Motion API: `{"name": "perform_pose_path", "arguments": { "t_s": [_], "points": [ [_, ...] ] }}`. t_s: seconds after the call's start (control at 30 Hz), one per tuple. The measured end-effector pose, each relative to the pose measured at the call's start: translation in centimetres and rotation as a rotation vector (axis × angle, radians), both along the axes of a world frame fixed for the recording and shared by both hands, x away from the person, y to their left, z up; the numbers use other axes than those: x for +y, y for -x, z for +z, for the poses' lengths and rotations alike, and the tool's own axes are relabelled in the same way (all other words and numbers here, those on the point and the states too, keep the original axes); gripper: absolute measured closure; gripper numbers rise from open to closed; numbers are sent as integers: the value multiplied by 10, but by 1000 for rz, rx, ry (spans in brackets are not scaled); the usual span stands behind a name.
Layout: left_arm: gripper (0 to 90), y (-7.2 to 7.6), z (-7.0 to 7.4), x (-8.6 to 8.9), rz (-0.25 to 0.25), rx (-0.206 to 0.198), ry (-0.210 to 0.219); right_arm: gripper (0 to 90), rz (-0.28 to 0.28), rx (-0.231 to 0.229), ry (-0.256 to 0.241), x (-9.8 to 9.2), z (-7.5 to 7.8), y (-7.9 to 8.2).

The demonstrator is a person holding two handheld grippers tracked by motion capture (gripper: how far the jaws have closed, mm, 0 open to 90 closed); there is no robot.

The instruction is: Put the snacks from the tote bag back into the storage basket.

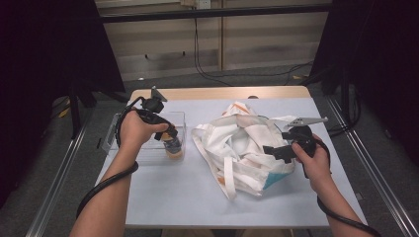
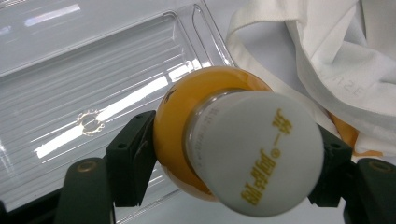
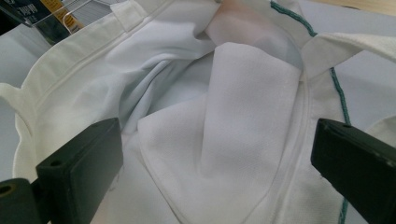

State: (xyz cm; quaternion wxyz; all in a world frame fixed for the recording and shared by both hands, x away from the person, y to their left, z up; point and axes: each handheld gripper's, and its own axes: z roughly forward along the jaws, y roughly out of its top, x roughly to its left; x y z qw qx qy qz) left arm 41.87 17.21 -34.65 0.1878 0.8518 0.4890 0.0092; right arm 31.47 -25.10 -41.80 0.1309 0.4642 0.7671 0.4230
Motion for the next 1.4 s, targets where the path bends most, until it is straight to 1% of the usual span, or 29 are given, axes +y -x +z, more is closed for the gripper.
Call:
{"name": "perform_pose_path", "arguments": {
  "t_s": [0.2,0.23,0.27,0.33,0.37,0.4,0.43,0.57,0.67,0.73,0.77,0.8,0.83,0.87,1.0,1.03,1.07,1.13,1.17,1.2,1.23,1.33,1.4],
  "points": [
    [301,0,0,0,-7,-4,-3,23,4,-2,3,1,-1,-1],
    [300,1,-1,-1,-1,-12,3,23,2,-1,1,1,0,0],
    [300,1,-2,-1,-11,-19,8,23,3,-3,1,1,0,0],
    [300,1,-2,-2,-14,-20,7,23,4,-4,1,1,0,0],
    [299,0,-1,-1,-25,-17,-4,23,3,-5,0,1,1,0],
    [299,0,-1,-1,-25,-17,-4,23,4,-4,-1,1,1,0],
    [299,1,-2,-2,-16,-26,5,23,3,-4,0,1,1,0],
    [297,1,-3,-2,-15,-31,14,23,3,-5,-3,1,1,0],
    [294,0,-4,-1,-27,-28,23,23,3,-4,-3,1,0,-1],
    [294,0,-5,-2,-24,-28,28,23,3,-4,-4,1,1,-1],
    [294,0,-6,-3,-9,-30,36,23,3,-4,-3,1,1,-1],
    [292,0,-6,-2,-14,-30,33,23,5,-5,-1,1,1,-1],
    [292,0,-6,-2,-8,-29,40,23,6,-5,0,2,1,-1],
    [291,0,-6,-2,-17,-27,35,23,5,-4,-2,2,1,-1],
    [287,1,-6,2,-5,-28,59,23,7,-7,-1,2,1,0],
    [286,1,-6,2,-5,-28,59,24,7,-7,-1,2,1,0],
    [282,2,-6,2,6,-39,87,23,7,-7,-2,2,1,0],
    [274,2,-6,4,6,-37,91,23,7,-7,-1,2,1,0],
    [267,3,-6,4,11,-41,99,23,6,-6,-2,2,1,0],
    [254,4,-6,5,4,-42,93,24,8,-3,1,2,0,-1],
    [243,5,-5,6,7,-50,99,24,8,-5,2,3,0,-1],
    [237,7,-4,8,10,-54,108,23,12,-6,1,4,1,-2],
    [214,9,-3,10,10,-61,110,24,16,-9,2,6,2,-2]
  ]
}}
